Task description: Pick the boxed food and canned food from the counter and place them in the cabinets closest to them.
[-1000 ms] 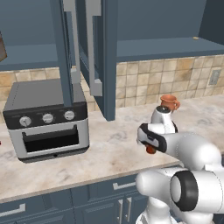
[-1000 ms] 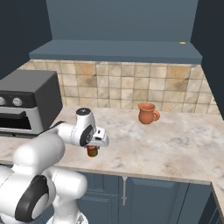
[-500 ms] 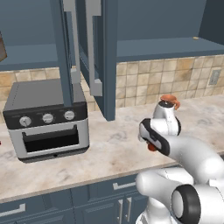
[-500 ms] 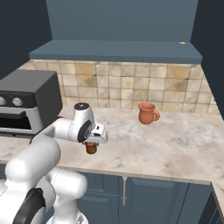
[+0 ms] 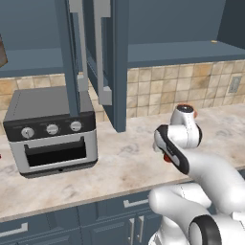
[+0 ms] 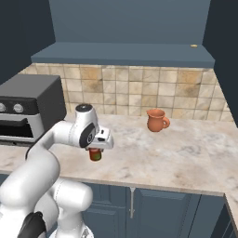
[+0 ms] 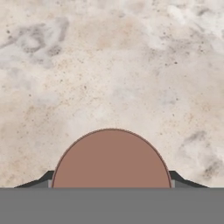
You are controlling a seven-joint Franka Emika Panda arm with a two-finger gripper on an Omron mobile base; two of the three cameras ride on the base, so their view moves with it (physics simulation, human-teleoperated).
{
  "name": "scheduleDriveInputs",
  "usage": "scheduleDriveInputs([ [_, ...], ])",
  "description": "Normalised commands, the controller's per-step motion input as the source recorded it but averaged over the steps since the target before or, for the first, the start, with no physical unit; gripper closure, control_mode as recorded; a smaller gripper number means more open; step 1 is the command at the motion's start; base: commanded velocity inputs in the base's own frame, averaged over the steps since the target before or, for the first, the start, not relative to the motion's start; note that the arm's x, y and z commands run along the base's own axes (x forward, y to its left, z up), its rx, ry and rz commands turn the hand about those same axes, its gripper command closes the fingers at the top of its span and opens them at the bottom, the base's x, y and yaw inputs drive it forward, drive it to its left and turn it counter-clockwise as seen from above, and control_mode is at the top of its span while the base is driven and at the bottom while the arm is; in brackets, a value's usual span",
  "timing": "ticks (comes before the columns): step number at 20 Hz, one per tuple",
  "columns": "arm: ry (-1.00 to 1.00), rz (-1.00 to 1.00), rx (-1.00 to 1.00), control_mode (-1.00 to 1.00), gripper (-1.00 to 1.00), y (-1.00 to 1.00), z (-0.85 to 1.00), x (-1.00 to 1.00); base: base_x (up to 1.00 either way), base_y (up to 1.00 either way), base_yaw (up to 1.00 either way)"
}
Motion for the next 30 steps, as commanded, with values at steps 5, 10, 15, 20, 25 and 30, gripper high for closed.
scheduleDriveInputs([
  [5, 0.0, 0.0, 0.0, -1.0, 1.0, 0.0, 0.3, -0.13, 0.0, 0.0, 0.0],
  [10, 0.0, 0.0, 0.0, -1.0, 1.0, 0.0, 0.32, -0.1, 0.0, 0.0, 0.0],
  [15, 0.0, 0.0, 0.01, -1.0, 1.0, -0.01, 0.35, -0.07, 0.0, 0.0, 0.0],
  [20, 0.0, 0.0, 0.01, -1.0, 1.0, 0.0, 0.35, -0.07, 0.0, 0.0, 0.0],
  [25, 0.0, 0.0, 0.01, -1.0, 1.0, 0.0, 0.35, -0.04, 0.0, 0.0, 0.0],
  [30, 0.0, 0.0, 0.0, -1.0, 1.0, 0.0, 0.36, -0.04, 0.0, 0.0, 0.0],
])
